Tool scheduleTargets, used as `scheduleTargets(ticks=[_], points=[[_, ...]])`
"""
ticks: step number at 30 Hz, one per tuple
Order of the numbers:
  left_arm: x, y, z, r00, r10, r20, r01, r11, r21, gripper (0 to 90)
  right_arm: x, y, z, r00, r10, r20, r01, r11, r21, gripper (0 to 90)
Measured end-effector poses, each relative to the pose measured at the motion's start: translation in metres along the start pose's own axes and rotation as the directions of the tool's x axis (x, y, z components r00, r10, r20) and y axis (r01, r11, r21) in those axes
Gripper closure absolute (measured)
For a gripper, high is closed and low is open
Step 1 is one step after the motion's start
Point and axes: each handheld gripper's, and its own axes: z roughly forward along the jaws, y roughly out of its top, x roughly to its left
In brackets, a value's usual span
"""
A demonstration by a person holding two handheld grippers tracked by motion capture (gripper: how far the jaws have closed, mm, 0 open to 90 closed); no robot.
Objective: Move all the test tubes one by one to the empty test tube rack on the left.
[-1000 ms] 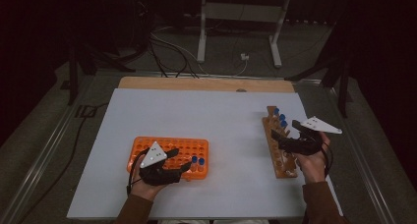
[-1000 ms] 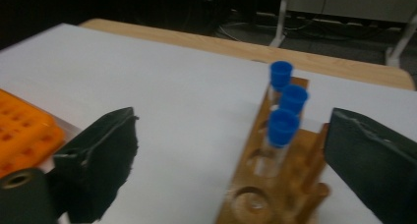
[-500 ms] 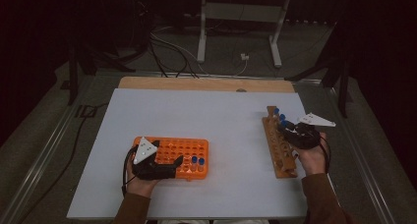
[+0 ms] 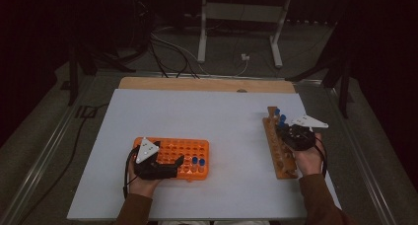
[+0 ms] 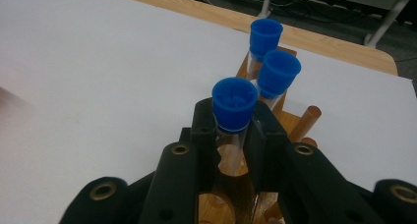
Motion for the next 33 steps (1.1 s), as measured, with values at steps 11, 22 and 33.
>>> scheduleTargets(ticks=[11, 22, 33], points=[[0.002, -0.001, 0.002, 0.9997, -0.007, -0.023, 0.006, 1.0, -0.005, 0.8, 0.0, 0.002, -0.003, 0.9993, 0.037, 0.001, -0.037, 0.999, 0.006, 76.7], [0.005, -0.002, 0.003, 0.9991, -0.035, -0.024, 0.035, 0.9993, -0.012, 0.8, -0.002, 0.012, -0.021, 0.9991, 0.041, 0.013, -0.04, 0.999, -0.034, 76.9], [0.006, -0.003, 0.004, 0.998, -0.063, -0.011, 0.063, 0.9979, -0.016, 0.8, -0.001, 0.029, -0.037, 0.9994, 0.036, 0.005, -0.035, 0.996, -0.077, 76.9]])
